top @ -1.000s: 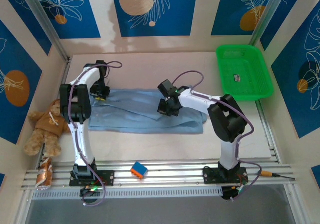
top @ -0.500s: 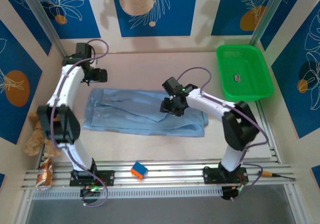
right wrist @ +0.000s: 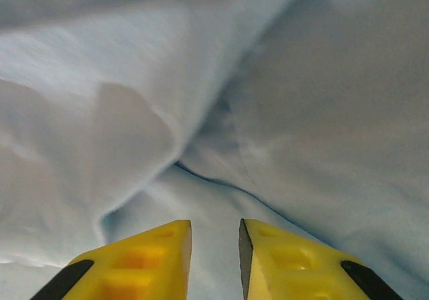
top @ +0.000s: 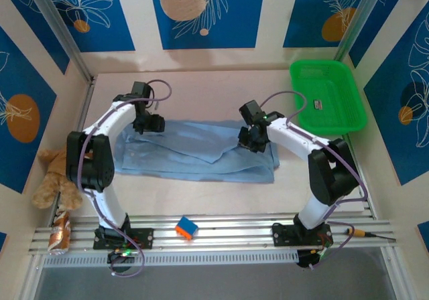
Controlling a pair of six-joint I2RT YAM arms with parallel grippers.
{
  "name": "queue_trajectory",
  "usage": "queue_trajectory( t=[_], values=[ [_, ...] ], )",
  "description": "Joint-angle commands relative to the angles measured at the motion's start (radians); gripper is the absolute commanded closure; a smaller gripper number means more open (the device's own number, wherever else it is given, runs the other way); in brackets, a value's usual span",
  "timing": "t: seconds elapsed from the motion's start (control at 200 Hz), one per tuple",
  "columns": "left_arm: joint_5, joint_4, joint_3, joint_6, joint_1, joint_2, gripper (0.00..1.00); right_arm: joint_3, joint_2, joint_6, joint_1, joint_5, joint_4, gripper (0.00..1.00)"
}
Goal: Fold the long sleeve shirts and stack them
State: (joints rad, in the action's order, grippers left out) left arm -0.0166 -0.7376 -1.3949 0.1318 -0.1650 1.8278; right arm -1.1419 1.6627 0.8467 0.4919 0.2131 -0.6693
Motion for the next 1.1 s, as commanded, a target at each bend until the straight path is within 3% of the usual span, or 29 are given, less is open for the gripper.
queue_trajectory(
  t=[0.0,0.235,0.49,0.75,0.98,1.095],
  values=[
    [0.030,0.044,0.016,0.045,0.015,0.045,0.42,0.061,-0.001,0.067,0.010,0.003,0.027,0.75],
    [0.038,0.086,0.079,0.083,0.034,0.101,0.43,0.075,0.094,0.112,-0.027,0.029,0.068,0.77],
    [0.015,0.110,0.144,0.117,0.051,0.095,0.43,-0.066,0.281,0.170,-0.112,-0.003,0.137,0.77],
    [-0.090,0.144,0.272,0.182,0.056,0.017,0.43,-0.426,0.541,0.219,-0.169,-0.072,0.133,0.77],
    [-0.327,0.296,0.470,0.314,0.019,-0.096,0.43,-0.797,0.777,0.198,-0.197,-0.309,0.290,0.73],
    [-0.373,0.328,0.548,0.363,0.009,-0.175,0.43,-0.971,0.855,0.188,-0.192,-0.396,0.303,0.70]
  ],
)
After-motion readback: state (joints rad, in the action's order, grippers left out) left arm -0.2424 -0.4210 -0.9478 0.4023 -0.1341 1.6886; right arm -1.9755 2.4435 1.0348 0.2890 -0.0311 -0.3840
